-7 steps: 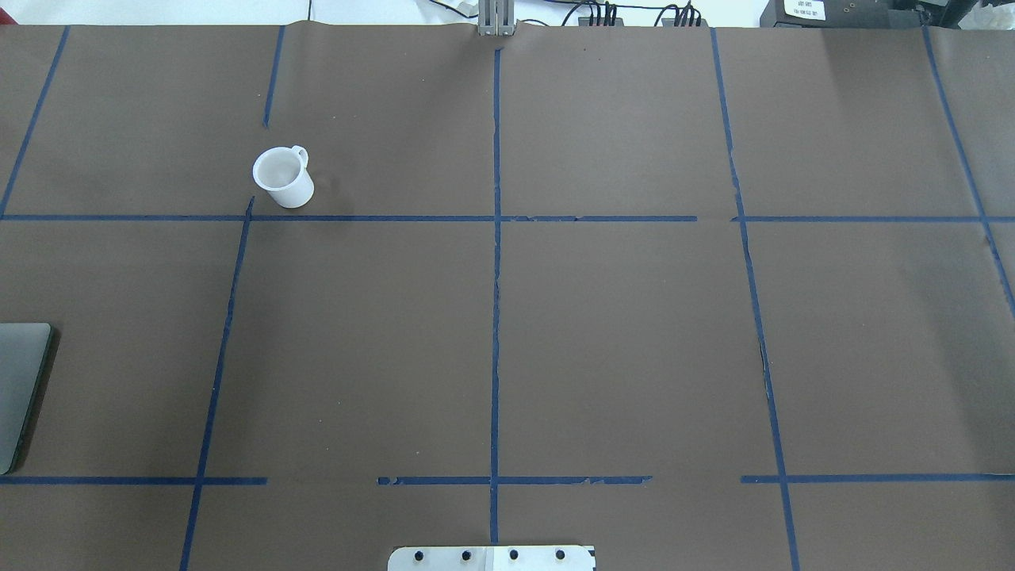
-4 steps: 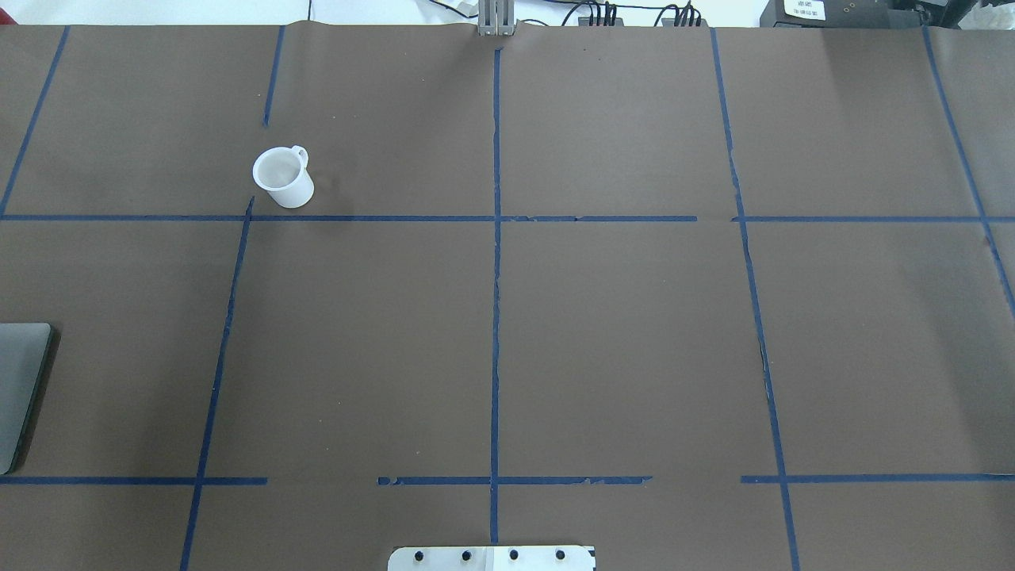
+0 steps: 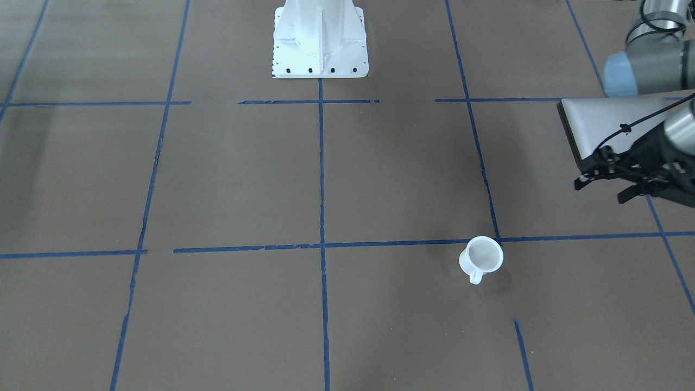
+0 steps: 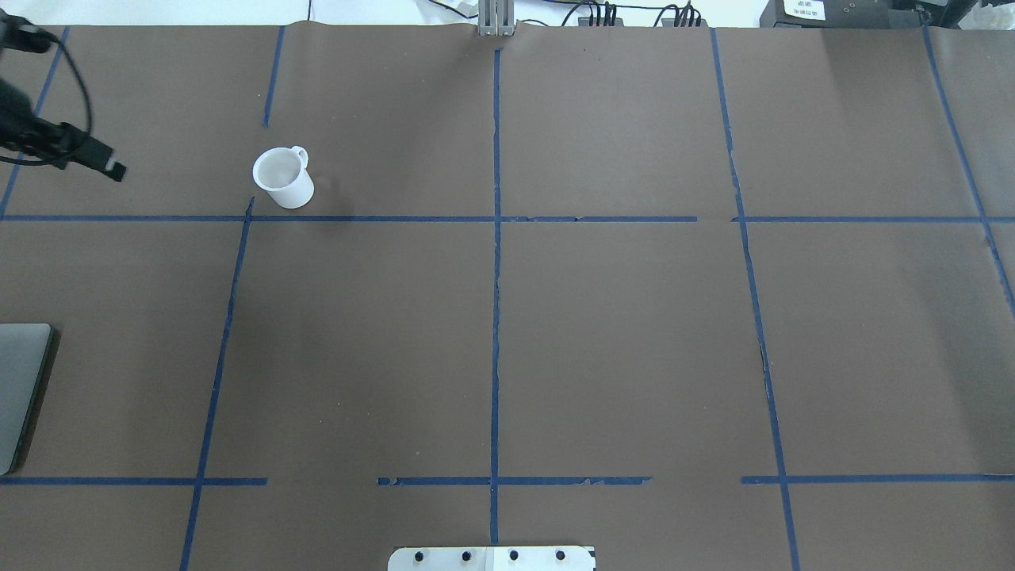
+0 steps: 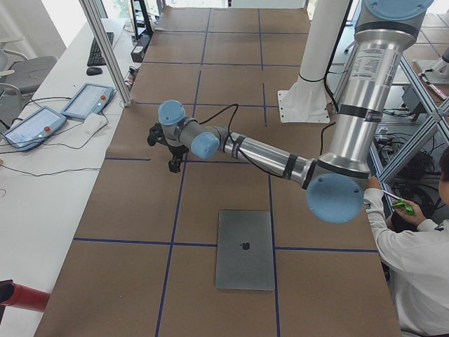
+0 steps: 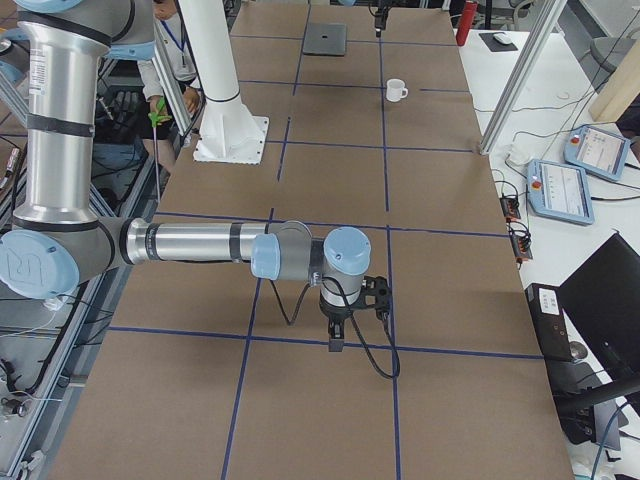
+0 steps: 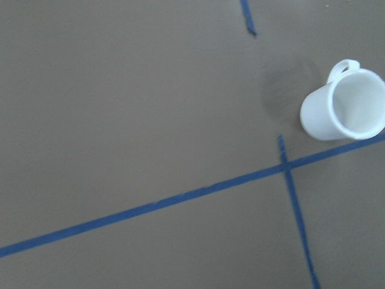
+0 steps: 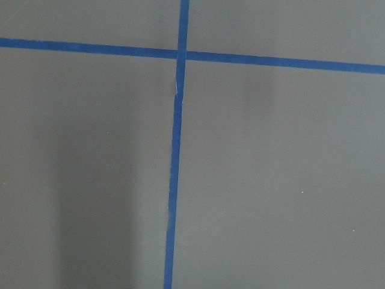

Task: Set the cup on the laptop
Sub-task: 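Reach the left gripper down to the white cup and grasp it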

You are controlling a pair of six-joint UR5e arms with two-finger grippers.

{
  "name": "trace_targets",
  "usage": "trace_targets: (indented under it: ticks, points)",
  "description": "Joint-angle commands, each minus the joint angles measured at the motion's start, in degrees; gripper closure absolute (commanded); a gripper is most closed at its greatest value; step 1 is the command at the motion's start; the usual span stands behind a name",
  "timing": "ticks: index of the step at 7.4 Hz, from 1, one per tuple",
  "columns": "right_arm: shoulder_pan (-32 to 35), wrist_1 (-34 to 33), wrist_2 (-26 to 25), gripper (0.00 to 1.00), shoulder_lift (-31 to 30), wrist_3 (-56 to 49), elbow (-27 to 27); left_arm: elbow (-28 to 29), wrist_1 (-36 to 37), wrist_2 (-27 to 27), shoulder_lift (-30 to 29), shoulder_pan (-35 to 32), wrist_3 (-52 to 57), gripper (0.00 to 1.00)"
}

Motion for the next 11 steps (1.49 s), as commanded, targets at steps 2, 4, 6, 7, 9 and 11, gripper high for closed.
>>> trace_targets:
  ticks: [2,4,6,7,9,11]
  points:
    - [0.0,-0.07,0.0,0.0,0.0,0.0,0.0,15.59,-0.64,5.54,-17.74,8.37,-7.01,0.0]
    - [0.0,-0.07,0.0,0.0,0.0,0.0,0.0,19.83,-0.82,9.13,-20.93,8.91,-7.03,0.01]
    - [0.0,-0.07,0.0,0.0,0.0,0.0,0.0,28.59,-4.04,10.91,-26.19,9.0,-7.2,0.01]
    - [0.0,0.02,0.0,0.0,0.0,0.0,0.0,31.42,-6.85,12.39,-26.74,9.43,-7.47,0.01]
    - [0.0,-0.07,0.0,0.0,0.0,0.0,0.0,33.82,-8.81,14.95,-26.48,12.07,-8.52,0.1]
    - [0.0,-0.07,0.0,0.0,0.0,0.0,0.0,33.74,-8.81,14.95,-26.22,12.6,-8.44,0.72]
